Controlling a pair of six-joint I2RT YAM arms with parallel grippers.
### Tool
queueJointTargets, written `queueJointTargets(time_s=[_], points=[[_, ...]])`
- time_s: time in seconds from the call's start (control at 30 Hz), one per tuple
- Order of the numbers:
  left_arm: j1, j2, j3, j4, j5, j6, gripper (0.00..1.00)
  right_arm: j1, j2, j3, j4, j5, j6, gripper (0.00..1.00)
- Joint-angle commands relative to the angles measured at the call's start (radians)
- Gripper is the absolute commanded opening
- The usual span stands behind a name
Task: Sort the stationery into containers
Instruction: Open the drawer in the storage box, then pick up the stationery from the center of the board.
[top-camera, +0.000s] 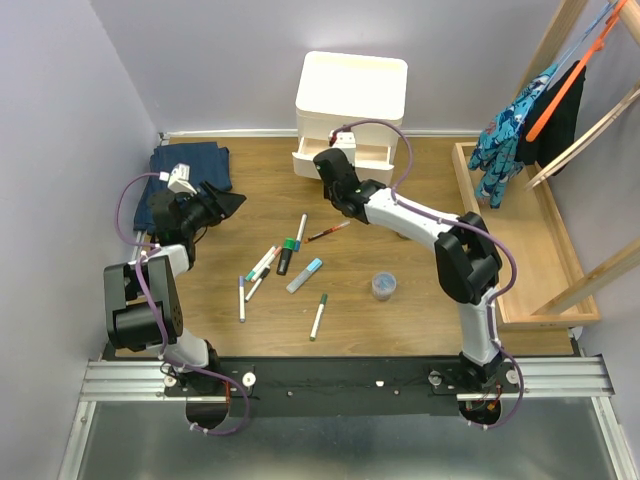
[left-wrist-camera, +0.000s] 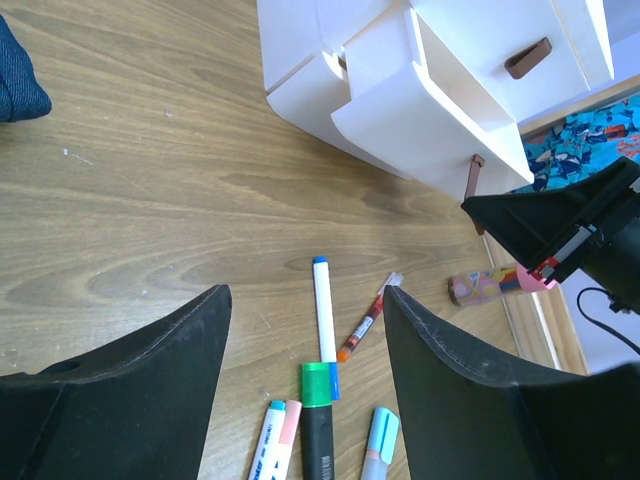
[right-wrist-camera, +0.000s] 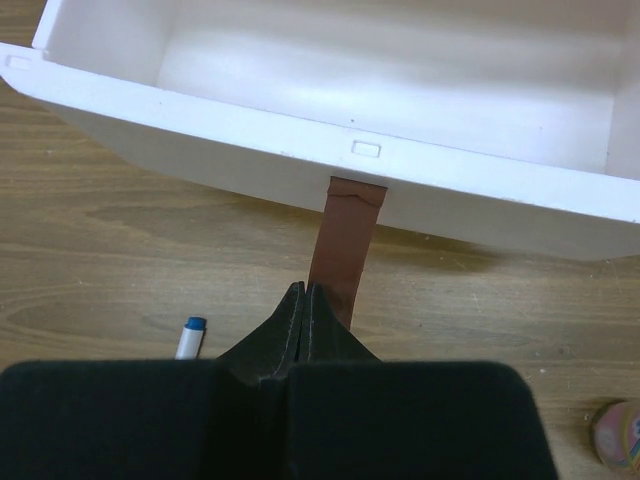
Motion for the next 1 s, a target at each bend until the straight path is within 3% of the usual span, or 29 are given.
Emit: queueJointTargets(time_s=[0.0, 0.43, 0.47, 0.5, 0.57, 0.6, 0.63, 0.73, 0.97], points=[[0.010, -0.036, -0.006, -0.019, 0.003, 0.012, 0.72, 0.054, -0.030, -0.036, -0.095, -0.026, 0.025, 0.01], [0.010, -0.055, 0.012, -0.114, -0.015, 0.079, 0.72, 0.072, -0.089, -0.137, -0.050, -0.016, 0.010, 0.02], [0.010, -0.056, 0.013, -0.117, -0.017, 0.084, 0.72, 0.072, -0.092, -0.143, -0.041, -0.011, 0.005, 0.06], [0.010, -0.058, 0.014, -0.122, -0.019, 0.085, 0.72, 0.072, -0.093, -0.148, -0.031, -0.010, -0.005, 0.18], [0.010, -0.063, 0.013, -0.128, -0.023, 0.099, 0.73, 0.072, -0.096, -0.152, -0.026, -0.022, -0.013, 0.30], [0.010, -0.064, 0.013, -0.137, -0.023, 0.104, 0.73, 0.072, -0.099, -0.154, -0.023, -0.046, -0.021, 0.41], [0.010, -0.066, 0.013, -0.143, -0.023, 0.111, 0.73, 0.071, -0.113, -0.160, -0.021, -0.059, -0.024, 0.45], [0.011, -0.084, 0.023, -0.182, -0.019, 0.125, 0.74, 0.072, -0.148, -0.186, -0.029, -0.079, -0.035, 0.51], [0.010, -0.178, 0.104, -0.410, 0.037, 0.260, 0.74, 0.071, -0.368, -0.342, -0.081, -0.031, -0.059, 0.50]])
